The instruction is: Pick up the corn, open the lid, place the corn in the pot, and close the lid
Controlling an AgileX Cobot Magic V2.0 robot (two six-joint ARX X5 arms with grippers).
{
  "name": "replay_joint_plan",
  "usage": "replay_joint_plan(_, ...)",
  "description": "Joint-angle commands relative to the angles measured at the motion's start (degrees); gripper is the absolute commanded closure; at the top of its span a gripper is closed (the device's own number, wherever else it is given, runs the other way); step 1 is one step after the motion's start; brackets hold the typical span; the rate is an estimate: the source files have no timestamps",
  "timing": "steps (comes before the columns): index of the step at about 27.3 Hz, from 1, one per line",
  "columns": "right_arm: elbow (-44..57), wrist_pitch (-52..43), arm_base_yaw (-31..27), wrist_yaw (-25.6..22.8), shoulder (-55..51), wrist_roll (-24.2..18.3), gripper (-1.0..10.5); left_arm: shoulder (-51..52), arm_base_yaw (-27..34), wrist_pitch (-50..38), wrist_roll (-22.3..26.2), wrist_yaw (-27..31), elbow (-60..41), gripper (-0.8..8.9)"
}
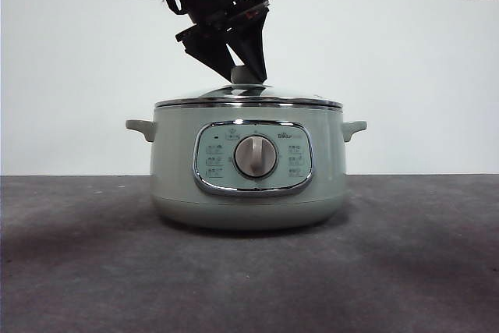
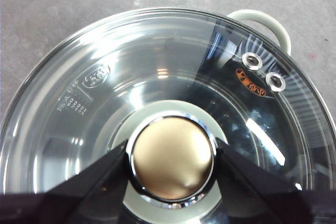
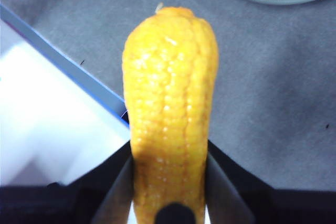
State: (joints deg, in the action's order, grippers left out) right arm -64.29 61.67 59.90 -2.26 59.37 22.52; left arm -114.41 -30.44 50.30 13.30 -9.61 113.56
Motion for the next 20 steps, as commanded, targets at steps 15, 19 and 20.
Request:
replay_joint_plan(15, -20.6, -5.6, -16.5, 6.9, 23.4, -4.7, 9.6, 19.5, 11.7, 0.9, 0.3, 5.6, 0.0, 8.26)
replay_joint_plan(19, -34.7, -2.8, -19.9, 7.9, 37.6, -8.9, 9.6, 22.1, 16.7, 2.6, 0.2, 5.3, 0.0, 8.26)
replay_joint_plan(20, -37.3, -2.4, -20.3, 7.9, 40.1, -9.6, 9.6, 22.3, 17.6, 2.8, 0.2, 4.8, 0.0, 8.26)
